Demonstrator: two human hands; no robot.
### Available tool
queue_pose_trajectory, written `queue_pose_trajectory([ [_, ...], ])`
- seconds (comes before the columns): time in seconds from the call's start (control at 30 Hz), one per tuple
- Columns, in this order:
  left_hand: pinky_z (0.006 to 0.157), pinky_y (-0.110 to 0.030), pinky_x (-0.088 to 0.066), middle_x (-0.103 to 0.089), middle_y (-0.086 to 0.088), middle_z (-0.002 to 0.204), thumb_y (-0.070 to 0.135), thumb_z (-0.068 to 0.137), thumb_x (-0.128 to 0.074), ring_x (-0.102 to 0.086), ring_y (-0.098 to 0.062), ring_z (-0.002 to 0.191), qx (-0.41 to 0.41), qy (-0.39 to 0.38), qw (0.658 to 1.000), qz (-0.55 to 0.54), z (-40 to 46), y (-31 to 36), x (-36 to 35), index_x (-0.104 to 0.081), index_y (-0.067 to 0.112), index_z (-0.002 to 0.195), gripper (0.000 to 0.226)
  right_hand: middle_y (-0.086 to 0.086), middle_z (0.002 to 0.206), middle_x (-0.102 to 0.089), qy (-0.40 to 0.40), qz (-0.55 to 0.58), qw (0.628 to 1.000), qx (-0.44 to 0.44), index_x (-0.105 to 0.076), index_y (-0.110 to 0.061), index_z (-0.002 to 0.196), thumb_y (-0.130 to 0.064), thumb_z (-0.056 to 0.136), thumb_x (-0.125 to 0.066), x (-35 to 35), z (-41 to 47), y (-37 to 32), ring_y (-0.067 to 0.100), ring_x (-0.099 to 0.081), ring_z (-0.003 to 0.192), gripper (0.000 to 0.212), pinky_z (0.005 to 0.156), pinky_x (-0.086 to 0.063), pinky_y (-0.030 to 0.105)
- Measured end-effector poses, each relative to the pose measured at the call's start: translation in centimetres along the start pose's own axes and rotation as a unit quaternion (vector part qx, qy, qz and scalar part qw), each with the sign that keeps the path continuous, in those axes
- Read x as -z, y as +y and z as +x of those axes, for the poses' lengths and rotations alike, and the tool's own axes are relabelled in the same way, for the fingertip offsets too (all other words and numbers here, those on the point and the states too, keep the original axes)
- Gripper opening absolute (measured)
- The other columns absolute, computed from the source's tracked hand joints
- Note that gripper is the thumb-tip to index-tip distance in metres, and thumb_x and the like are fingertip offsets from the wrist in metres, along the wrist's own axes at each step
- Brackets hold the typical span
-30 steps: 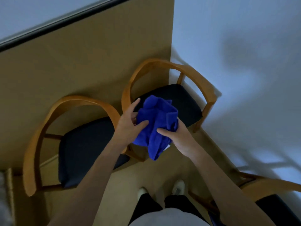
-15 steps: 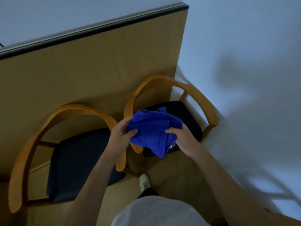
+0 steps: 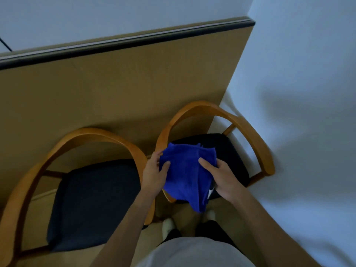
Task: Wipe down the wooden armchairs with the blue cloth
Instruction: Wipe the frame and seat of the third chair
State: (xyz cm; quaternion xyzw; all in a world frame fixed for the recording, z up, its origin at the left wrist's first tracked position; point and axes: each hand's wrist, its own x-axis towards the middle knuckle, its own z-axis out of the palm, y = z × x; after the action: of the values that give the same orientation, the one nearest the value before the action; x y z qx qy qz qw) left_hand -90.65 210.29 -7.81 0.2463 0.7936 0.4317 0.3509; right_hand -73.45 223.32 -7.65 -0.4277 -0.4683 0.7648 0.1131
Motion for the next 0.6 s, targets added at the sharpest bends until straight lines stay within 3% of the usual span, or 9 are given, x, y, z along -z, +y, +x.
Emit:
queue_pose_trajectory([
  [0.07, 0.086, -0.027, -0.045, -0.050, 0.011, 0.128, 0.052, 0.088, -0.061, -0.051, -0.005, 0.111, 0.058, 0.010, 0.998, 0.004, -0.5, -0.3, 0.1, -0.046, 0.032, 0.134, 0.052, 0.012, 0.113, -0.070, -0.045, 0.009, 0.999, -0.013, -0.071, -0.019, 0.107, -0.045, 0.073, -0.084, -0.8, 0.9, 0.5, 0.031, -0.067, 0.106, 0.045, 0.083, -0.056, 0.039],
  [0.13, 0.080, -0.026, -0.052, -0.063, 0.007, 0.119, 0.065, 0.081, -0.058, -0.062, -0.008, 0.104, 0.121, -0.064, 0.980, -0.148, -1.4, -0.3, 0.2, -0.057, 0.028, 0.124, 0.057, 0.015, 0.114, -0.069, -0.078, 0.005, 0.997, -0.020, -0.070, -0.017, 0.108, -0.041, 0.076, -0.083, -1.6, 1.8, 0.7, 0.033, -0.067, 0.106, 0.042, 0.084, -0.056, 0.039],
  [0.17, 0.080, -0.029, -0.055, -0.067, 0.005, 0.116, 0.064, 0.080, -0.060, -0.066, -0.011, 0.102, 0.133, -0.110, 0.960, -0.221, -1.9, -0.3, 0.1, -0.060, 0.027, 0.122, 0.056, 0.015, 0.115, -0.069, -0.095, -0.018, 0.995, -0.016, -0.070, -0.018, 0.110, -0.040, 0.076, -0.084, -1.9, 2.2, 0.5, 0.033, -0.067, 0.106, 0.043, 0.086, -0.056, 0.040],
  [0.23, 0.082, -0.031, -0.056, -0.069, 0.001, 0.115, 0.052, 0.082, -0.069, -0.067, -0.014, 0.103, 0.092, -0.133, 0.953, -0.257, -2.5, -0.3, -0.4, -0.060, 0.025, 0.123, 0.050, 0.012, 0.117, -0.069, -0.157, -0.076, 0.985, 0.003, -0.067, -0.020, 0.116, -0.031, 0.077, -0.085, -2.2, 2.7, -0.1, 0.032, -0.067, 0.108, 0.044, 0.089, -0.056, 0.041],
  [0.33, 0.080, -0.027, -0.055, -0.070, 0.000, 0.113, 0.035, 0.078, -0.079, -0.068, -0.016, 0.102, 0.049, -0.060, 0.962, -0.262, -2.2, 0.3, -1.4, -0.058, 0.024, 0.121, 0.049, 0.011, 0.123, -0.067, -0.269, -0.121, 0.955, 0.021, -0.061, -0.022, 0.126, -0.012, 0.076, -0.085, -1.8, 3.3, -1.5, 0.031, -0.065, 0.113, 0.055, 0.090, -0.055, 0.037],
  [0.43, 0.080, -0.028, -0.057, -0.071, 0.007, 0.108, 0.032, 0.077, -0.081, -0.069, -0.012, 0.099, 0.045, -0.034, 0.971, -0.231, -0.8, 1.1, -2.4, -0.058, 0.028, 0.118, 0.047, 0.007, 0.135, -0.060, -0.344, -0.183, 0.920, 0.040, -0.048, -0.018, 0.140, 0.001, 0.082, -0.076, -0.9, 4.3, -2.9, 0.025, -0.057, 0.125, 0.068, 0.100, -0.050, 0.036],
  [0.5, 0.079, -0.028, -0.057, -0.071, 0.007, 0.102, 0.022, 0.085, -0.071, -0.069, -0.009, 0.093, 0.054, 0.002, 0.983, -0.174, 0.5, 1.3, -3.4, -0.060, 0.028, 0.114, 0.031, 0.000, 0.140, -0.056, -0.349, -0.240, 0.905, 0.039, -0.039, -0.022, 0.147, 0.002, 0.084, -0.071, -0.1, 5.5, -3.7, 0.015, -0.054, 0.129, 0.074, 0.103, -0.048, 0.034],
  [0.6, 0.063, -0.017, -0.050, -0.070, -0.001, 0.088, 0.007, 0.095, -0.051, -0.066, -0.008, 0.075, 0.077, 0.054, 0.983, -0.156, 2.0, 2.0, -4.8, -0.063, 0.019, 0.101, 0.019, -0.013, 0.138, -0.054, -0.304, -0.308, 0.899, 0.063, -0.041, -0.038, 0.141, -0.010, 0.086, -0.074, 1.0, 7.4, -5.0, 0.002, -0.053, 0.126, 0.070, 0.101, -0.048, 0.024],
])
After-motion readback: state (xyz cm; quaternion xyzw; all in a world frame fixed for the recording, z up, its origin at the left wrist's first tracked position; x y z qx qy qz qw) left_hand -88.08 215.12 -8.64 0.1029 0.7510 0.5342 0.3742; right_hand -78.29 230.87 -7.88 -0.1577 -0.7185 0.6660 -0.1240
